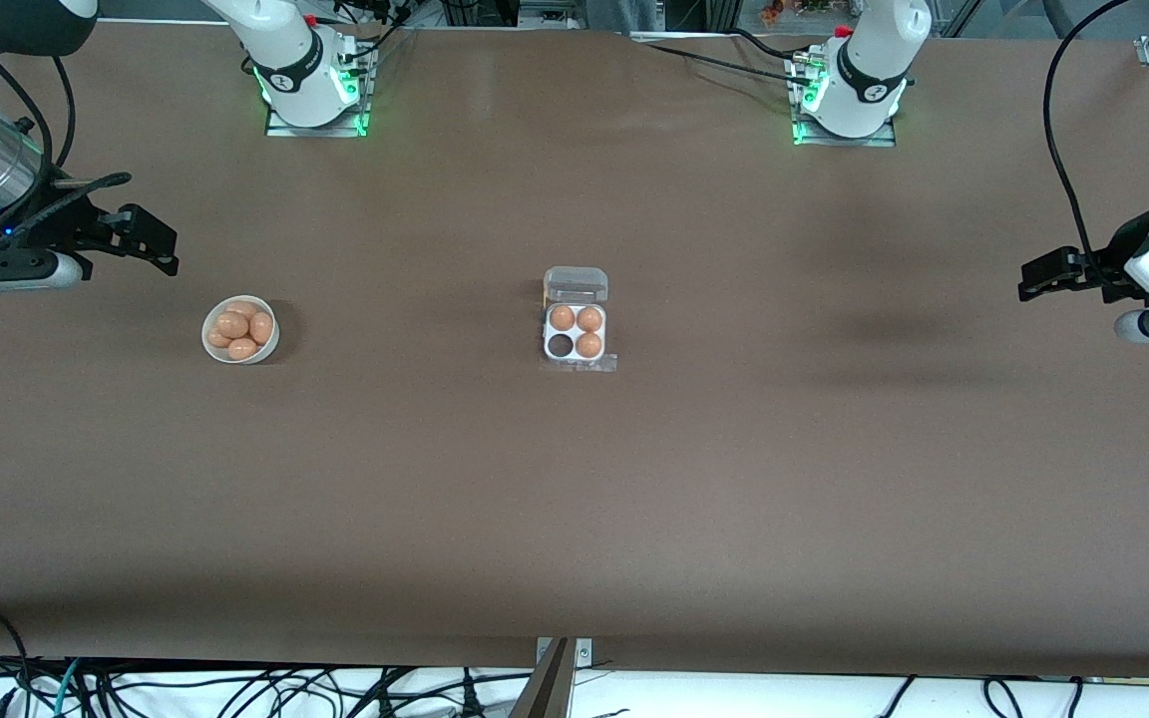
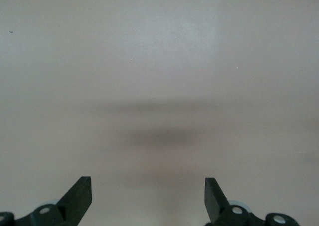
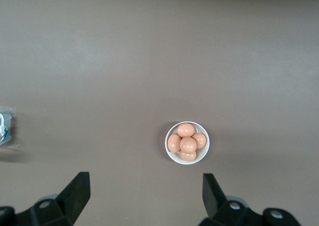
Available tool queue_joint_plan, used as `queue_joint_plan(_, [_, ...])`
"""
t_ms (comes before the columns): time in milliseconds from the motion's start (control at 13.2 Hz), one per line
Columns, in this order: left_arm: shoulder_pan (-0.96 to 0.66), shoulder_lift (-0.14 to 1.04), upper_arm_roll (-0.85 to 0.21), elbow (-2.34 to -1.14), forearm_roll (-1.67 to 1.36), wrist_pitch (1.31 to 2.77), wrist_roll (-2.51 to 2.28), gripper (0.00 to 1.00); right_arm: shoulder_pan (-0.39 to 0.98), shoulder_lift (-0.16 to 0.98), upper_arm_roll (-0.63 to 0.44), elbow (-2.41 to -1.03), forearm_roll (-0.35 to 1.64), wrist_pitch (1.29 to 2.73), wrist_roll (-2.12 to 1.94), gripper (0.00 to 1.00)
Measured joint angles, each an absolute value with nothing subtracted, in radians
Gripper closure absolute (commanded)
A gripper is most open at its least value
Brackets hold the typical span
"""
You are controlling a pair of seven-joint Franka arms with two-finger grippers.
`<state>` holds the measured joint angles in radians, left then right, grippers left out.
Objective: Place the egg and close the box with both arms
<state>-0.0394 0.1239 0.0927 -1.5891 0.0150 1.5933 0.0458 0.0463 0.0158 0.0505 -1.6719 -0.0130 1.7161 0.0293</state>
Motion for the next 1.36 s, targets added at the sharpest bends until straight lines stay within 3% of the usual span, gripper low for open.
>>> queue_joint_plan(984, [-0.039,0.124,0.093,-1.58,0.015,1.578,0.046,0.0,0.046,0.02,0.05,-1.676,-0.013,1.716,0.029,0.0])
queue_joint_plan(1363, [-0.039,0.124,0.092,-1.54,0.015,1.576,0.046,0.0,0.044,0.101,0.05,-1.692,-0.068,1.699,-0.007,0.0])
